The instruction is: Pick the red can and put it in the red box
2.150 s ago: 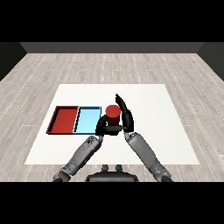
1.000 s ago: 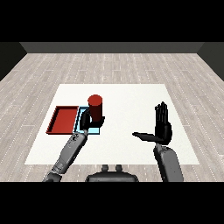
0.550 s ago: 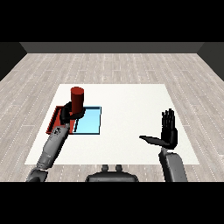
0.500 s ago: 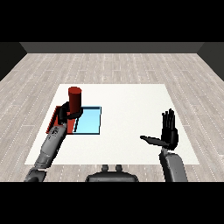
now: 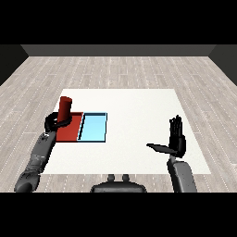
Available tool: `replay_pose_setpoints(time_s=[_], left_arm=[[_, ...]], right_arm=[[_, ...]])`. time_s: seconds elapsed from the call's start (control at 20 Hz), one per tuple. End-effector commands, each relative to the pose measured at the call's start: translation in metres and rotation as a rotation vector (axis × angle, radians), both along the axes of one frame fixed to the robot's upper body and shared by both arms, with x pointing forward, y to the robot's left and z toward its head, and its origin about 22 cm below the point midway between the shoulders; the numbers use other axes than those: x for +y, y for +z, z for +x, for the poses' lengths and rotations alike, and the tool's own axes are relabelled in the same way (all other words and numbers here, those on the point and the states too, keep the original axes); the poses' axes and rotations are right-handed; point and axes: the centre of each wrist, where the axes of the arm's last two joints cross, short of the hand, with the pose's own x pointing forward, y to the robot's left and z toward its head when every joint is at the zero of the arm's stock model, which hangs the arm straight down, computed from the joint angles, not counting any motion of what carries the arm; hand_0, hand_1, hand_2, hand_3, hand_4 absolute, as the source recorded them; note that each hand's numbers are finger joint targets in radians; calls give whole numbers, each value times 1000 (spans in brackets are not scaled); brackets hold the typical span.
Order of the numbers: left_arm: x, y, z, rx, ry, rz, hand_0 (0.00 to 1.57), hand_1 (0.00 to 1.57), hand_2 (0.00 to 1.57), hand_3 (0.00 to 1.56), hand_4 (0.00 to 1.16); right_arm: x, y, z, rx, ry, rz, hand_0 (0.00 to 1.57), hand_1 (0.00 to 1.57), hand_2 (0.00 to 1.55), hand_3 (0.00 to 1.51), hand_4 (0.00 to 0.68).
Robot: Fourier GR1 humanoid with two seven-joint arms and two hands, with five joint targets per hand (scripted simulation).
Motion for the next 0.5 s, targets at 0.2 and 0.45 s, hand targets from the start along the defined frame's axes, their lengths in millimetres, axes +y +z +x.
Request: replay_pose_setpoints(time_s=[0.2,0.45], left_arm=[[-2,-36,9,237,60,61,1564,1564,1486,1365,958],[2,-67,-12,322,105,7,563,563,632,494,760]], right_arm=[[12,-13,31,26,-12,-82,0,0,0,0,0],[8,-28,46,22,-18,-101,0,0,0,0,0]])
